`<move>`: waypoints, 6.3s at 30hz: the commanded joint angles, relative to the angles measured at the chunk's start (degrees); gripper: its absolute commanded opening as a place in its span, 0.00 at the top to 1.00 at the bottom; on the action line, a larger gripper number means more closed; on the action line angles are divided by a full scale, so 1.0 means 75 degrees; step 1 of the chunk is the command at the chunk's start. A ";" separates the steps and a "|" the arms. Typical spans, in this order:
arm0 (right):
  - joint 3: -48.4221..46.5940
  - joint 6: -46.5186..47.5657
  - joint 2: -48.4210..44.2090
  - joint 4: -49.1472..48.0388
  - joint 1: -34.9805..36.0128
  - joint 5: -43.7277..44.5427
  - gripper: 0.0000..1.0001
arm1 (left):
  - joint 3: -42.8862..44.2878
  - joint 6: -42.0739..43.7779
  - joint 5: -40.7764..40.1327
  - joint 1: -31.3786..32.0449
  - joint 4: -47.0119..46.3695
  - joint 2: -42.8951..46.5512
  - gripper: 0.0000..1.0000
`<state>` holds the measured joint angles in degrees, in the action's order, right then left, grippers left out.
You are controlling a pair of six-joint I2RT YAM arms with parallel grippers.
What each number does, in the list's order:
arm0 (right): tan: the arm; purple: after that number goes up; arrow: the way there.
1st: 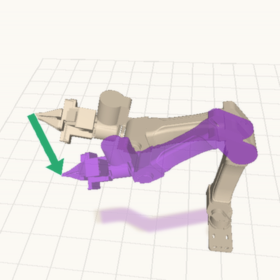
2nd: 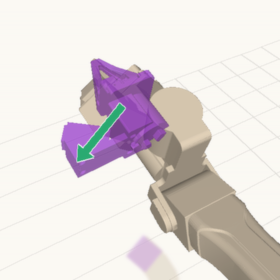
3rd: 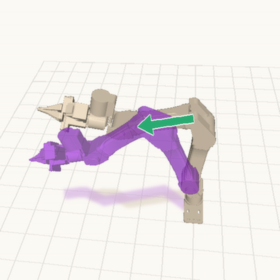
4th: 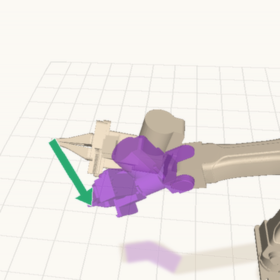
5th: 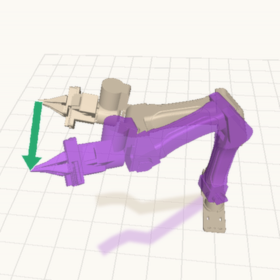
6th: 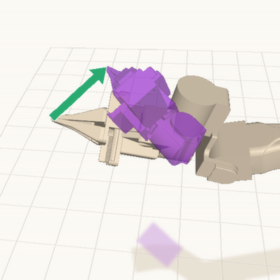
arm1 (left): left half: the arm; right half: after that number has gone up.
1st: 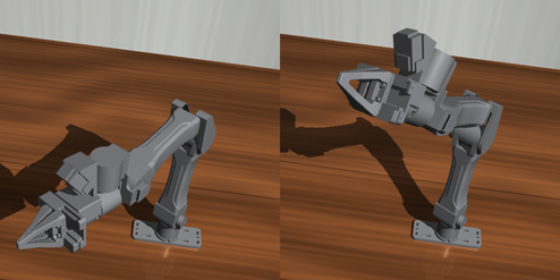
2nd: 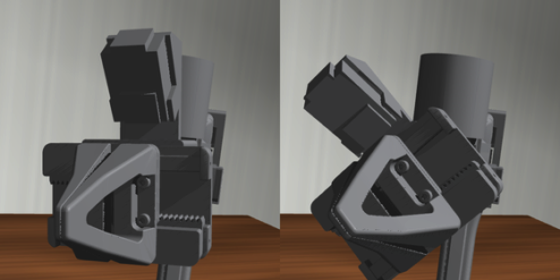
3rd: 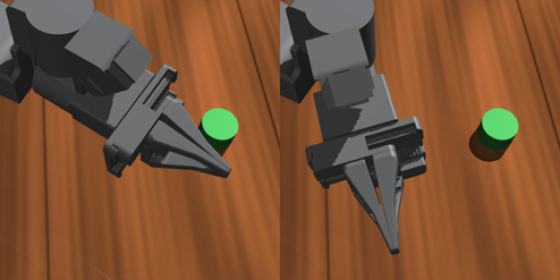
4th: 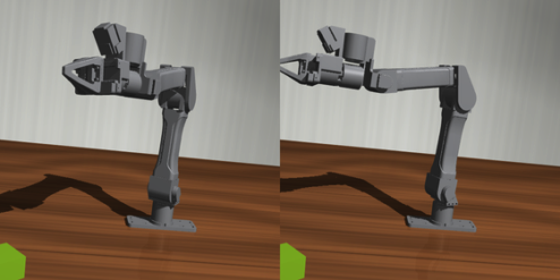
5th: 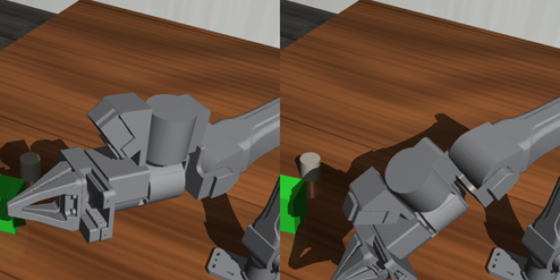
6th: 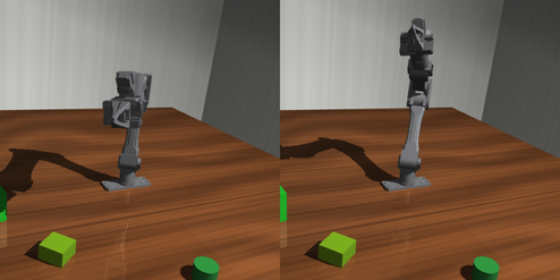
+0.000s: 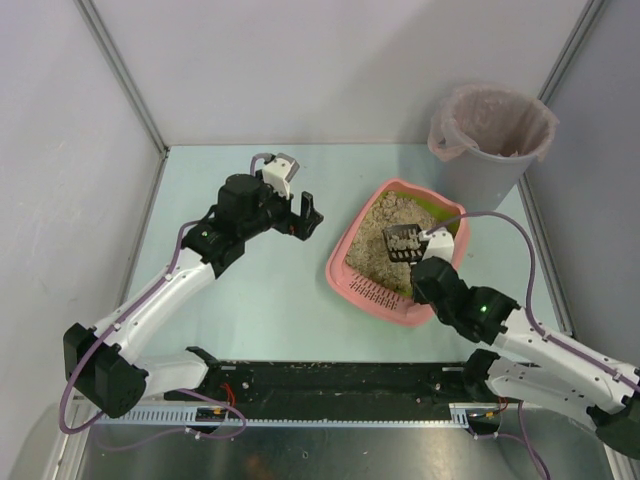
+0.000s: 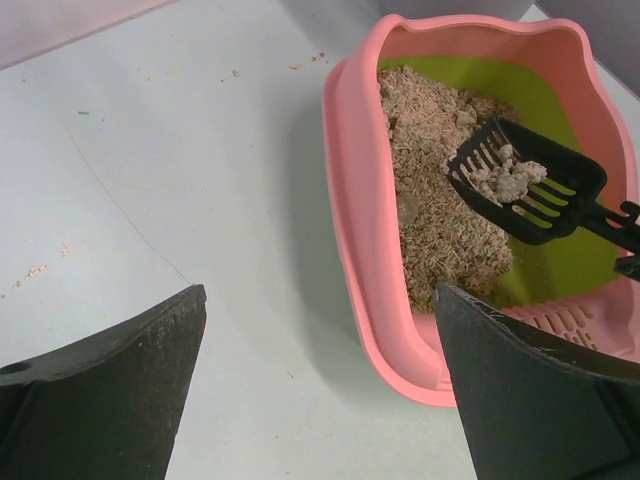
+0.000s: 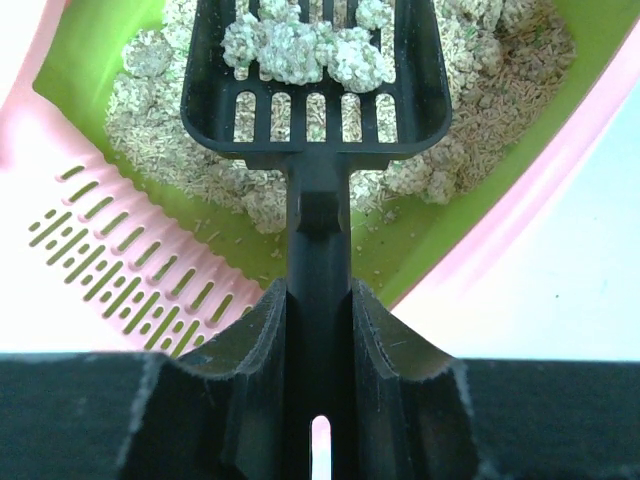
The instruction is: Clean the litter box
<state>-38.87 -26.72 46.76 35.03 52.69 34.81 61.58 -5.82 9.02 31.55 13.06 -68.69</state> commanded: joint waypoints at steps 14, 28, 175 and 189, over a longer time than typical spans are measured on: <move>-0.1930 0.0751 0.1124 0.1013 -0.1775 -0.3047 1.00 | 0.0039 0.0120 -0.0194 -0.0105 -0.0136 0.0111 0.00; -0.2996 0.0820 0.1042 0.2150 -0.1787 -0.2239 1.00 | 0.0039 0.0074 -0.0124 -0.0175 -0.0124 0.0123 0.00; -0.4743 -0.8249 0.7312 -0.8724 -1.0599 -1.1075 1.00 | -0.0020 0.0238 -0.0394 -0.0304 -0.0124 0.0018 0.00; -0.4016 -1.0055 0.6856 -1.0132 -1.0552 -1.0958 1.00 | -0.0008 0.0203 -0.0335 -0.0304 -0.0124 0.0100 0.00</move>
<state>-70.50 -96.84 101.43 -39.27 -26.92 -47.16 61.58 -4.10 6.13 29.69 13.06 -69.01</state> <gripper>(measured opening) 0.289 0.996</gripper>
